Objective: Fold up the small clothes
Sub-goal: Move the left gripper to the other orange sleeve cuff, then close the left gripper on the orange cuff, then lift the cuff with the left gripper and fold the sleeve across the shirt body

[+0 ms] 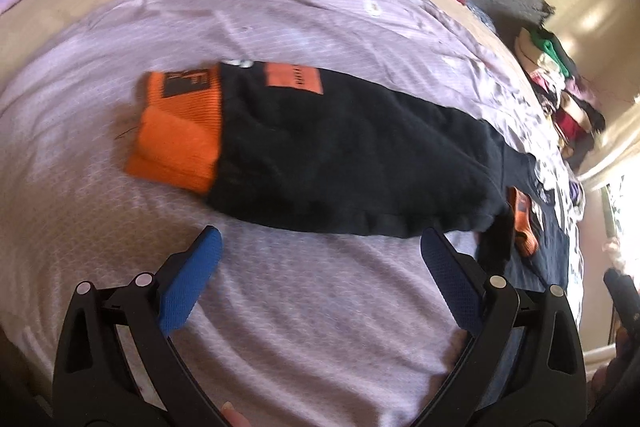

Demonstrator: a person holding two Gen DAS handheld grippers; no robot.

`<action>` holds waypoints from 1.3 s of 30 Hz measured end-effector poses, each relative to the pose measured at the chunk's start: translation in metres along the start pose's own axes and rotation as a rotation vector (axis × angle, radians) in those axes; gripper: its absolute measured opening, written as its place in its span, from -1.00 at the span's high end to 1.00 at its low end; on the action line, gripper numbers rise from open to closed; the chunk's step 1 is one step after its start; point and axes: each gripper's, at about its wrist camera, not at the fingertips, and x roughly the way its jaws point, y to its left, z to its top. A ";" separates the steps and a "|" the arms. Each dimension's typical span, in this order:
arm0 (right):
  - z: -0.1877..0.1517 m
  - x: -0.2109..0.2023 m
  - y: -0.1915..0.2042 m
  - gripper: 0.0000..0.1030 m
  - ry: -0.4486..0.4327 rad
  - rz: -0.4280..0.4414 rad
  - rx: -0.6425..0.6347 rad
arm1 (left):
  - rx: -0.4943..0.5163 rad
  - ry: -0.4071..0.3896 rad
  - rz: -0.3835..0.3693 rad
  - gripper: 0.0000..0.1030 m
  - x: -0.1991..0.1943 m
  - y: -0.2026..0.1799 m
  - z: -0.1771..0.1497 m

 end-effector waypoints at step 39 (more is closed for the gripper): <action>-0.013 -0.011 -0.048 -0.91 -0.008 -0.041 0.129 | 0.139 -0.209 -0.234 0.86 -0.029 -0.098 0.067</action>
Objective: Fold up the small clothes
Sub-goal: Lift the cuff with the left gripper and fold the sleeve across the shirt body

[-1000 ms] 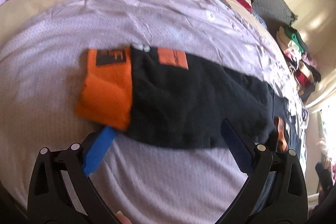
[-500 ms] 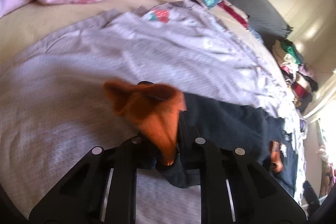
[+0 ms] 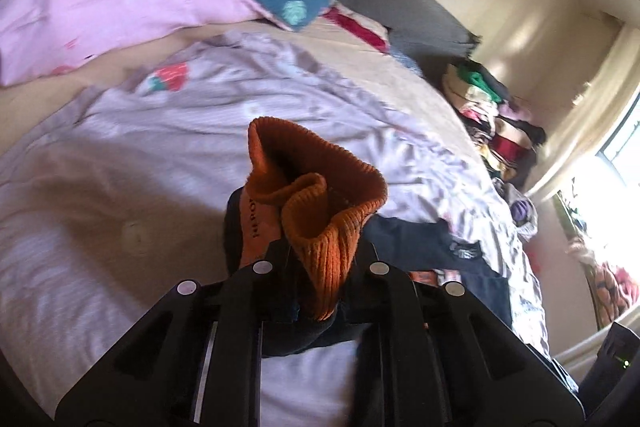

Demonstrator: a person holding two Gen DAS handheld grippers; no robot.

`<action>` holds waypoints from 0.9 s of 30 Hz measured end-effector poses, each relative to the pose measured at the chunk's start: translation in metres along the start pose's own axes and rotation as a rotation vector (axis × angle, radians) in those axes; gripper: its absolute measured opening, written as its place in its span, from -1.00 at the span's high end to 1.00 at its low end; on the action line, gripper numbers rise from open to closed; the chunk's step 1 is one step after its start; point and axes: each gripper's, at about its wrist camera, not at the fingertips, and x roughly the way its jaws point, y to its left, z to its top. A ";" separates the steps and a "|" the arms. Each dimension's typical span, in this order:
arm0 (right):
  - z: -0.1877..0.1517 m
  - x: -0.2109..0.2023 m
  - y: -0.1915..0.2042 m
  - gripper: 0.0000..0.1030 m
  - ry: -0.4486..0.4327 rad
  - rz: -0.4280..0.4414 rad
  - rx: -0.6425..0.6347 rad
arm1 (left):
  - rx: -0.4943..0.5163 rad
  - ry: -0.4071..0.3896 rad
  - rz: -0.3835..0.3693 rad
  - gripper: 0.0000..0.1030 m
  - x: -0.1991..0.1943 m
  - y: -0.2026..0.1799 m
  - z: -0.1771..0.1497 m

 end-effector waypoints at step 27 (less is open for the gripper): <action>-0.017 -0.063 -0.111 -0.91 -0.092 -0.148 0.170 | 0.144 0.042 -0.119 0.89 0.029 -0.137 -0.016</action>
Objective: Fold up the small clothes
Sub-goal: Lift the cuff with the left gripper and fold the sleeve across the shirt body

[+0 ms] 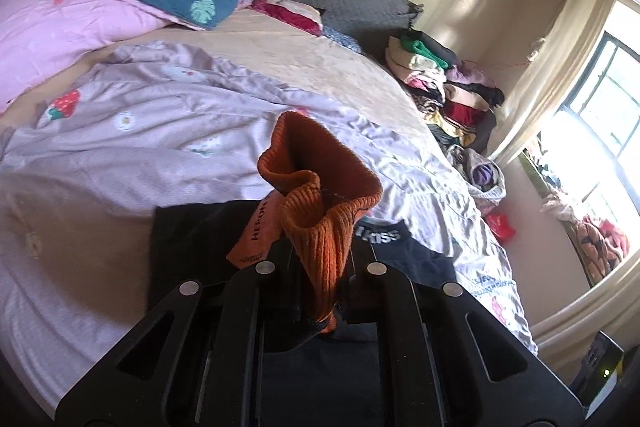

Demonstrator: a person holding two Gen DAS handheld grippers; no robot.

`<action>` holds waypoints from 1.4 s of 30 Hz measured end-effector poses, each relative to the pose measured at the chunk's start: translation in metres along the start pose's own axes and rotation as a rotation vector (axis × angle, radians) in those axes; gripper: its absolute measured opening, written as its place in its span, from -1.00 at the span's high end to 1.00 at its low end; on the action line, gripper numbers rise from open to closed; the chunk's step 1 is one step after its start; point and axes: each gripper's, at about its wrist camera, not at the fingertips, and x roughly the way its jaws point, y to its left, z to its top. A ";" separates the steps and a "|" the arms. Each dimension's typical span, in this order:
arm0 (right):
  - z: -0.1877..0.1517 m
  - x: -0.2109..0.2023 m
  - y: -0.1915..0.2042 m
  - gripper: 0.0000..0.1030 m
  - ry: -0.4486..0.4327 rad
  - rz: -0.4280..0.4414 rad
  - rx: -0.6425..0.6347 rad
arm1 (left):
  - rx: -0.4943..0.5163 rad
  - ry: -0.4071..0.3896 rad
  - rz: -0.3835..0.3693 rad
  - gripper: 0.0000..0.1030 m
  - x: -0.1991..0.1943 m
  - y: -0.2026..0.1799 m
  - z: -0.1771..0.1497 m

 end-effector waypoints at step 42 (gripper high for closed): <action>-0.023 -0.005 -0.104 -0.91 0.045 -0.118 0.291 | 0.179 0.315 -0.261 0.74 0.115 -0.121 -0.099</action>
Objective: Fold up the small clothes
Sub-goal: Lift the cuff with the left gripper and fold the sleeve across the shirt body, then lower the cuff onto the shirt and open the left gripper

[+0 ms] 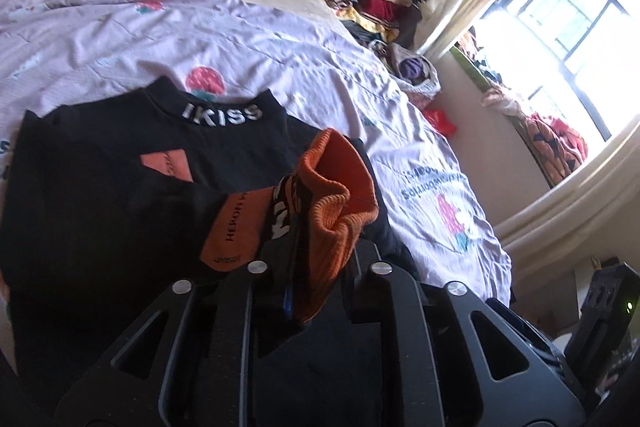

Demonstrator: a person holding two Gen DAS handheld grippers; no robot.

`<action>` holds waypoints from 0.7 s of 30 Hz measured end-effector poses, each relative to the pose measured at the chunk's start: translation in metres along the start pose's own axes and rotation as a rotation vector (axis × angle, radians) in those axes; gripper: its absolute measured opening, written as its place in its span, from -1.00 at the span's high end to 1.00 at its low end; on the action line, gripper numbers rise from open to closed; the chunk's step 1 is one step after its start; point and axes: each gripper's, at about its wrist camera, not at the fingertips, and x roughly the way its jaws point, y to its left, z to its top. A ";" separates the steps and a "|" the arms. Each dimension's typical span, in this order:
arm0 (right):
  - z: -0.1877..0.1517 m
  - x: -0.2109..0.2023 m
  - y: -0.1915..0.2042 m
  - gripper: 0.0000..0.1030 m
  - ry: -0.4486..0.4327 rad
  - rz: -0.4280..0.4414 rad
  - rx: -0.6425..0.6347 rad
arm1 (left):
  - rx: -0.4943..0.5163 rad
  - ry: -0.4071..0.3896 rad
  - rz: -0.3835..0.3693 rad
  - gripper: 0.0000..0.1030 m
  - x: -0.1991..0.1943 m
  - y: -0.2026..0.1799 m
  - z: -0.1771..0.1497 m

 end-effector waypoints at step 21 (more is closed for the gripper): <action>-0.010 0.083 0.048 -0.76 0.129 0.096 -0.062 | -0.081 -0.122 0.272 -0.32 -0.052 0.099 0.014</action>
